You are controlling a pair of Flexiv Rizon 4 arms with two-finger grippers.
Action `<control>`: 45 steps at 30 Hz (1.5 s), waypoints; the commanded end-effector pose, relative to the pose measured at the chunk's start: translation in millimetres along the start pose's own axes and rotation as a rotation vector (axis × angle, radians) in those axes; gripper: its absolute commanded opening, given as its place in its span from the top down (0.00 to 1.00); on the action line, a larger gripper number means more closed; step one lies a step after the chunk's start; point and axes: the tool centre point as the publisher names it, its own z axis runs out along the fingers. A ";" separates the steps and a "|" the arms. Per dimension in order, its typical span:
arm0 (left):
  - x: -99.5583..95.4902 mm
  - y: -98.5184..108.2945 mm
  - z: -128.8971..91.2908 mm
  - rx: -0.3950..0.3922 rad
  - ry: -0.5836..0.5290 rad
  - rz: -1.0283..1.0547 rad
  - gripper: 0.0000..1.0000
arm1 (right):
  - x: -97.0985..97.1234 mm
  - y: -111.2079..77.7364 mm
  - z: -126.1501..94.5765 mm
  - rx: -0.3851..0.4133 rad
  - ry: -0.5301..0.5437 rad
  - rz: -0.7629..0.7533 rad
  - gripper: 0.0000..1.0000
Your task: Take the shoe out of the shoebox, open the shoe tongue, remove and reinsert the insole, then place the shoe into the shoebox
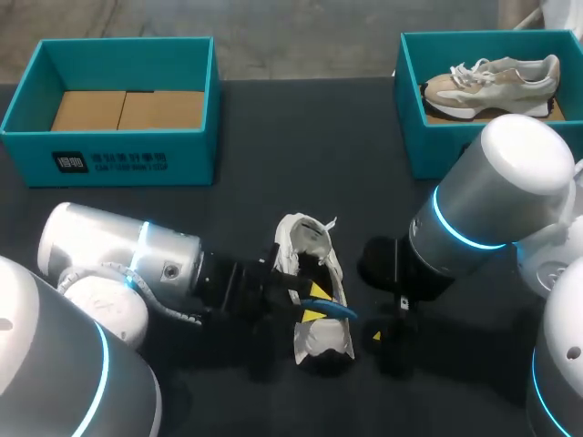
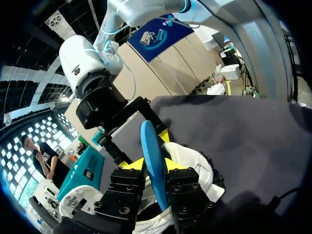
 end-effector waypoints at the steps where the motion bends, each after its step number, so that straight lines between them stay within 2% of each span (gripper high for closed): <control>1: -4.7 -0.9 7.6 -0.038 0.042 -0.004 0.78 | 0.9 -0.1 1.6 -0.001 -0.002 0.000 0.00; 2: -4.0 -0.6 8.9 -0.042 0.042 -0.006 0.80 | 0.9 -0.1 1.6 -0.001 -0.002 0.000 0.00; 3: -3.2 0.0 10.5 -0.053 0.045 -0.004 0.87 | 0.9 -0.1 1.6 -0.001 -0.002 0.000 0.00; 4: -2.6 0.7 11.8 -0.052 0.047 -0.004 1.00 | 0.9 -0.1 1.6 -0.001 -0.002 0.000 0.00; 17: 8.6 11.8 13.0 -0.174 0.127 0.096 1.00 | 0.9 -0.1 1.6 -0.001 -0.002 0.000 0.00; 19: 7.8 15.7 10.8 -0.221 0.119 0.112 1.00 | 0.9 -0.1 1.6 -0.001 -0.002 0.000 0.00; 24: 5.9 23.9 7.4 -0.271 0.090 0.113 1.00 | 0.9 -0.1 1.6 -0.001 -0.002 0.000 0.00; 32: 8.2 31.6 8.7 -0.258 0.105 0.064 1.00 | 0.9 -0.1 1.6 -0.001 -0.002 0.000 0.00; 34: 9.1 33.5 9.1 -0.284 0.113 0.064 1.00 | 0.9 -0.1 1.6 -0.001 -0.002 0.000 0.00; 36: 7.5 37.7 7.5 -0.350 0.103 0.089 1.00 | 0.9 -0.1 1.6 -0.001 -0.002 0.000 0.00; 38: 6.8 38.6 6.6 -0.356 0.094 0.088 1.00 | 0.9 -0.1 1.6 -0.001 -0.002 0.000 0.00; 40: 5.6 39.8 5.2 -0.404 0.083 0.106 1.00 | 0.9 -0.1 1.6 -0.001 -0.002 0.000 0.00; 45: 5.2 41.4 4.2 -0.411 0.072 0.096 1.00 | 0.9 -0.1 1.6 -0.001 -0.002 0.000 0.00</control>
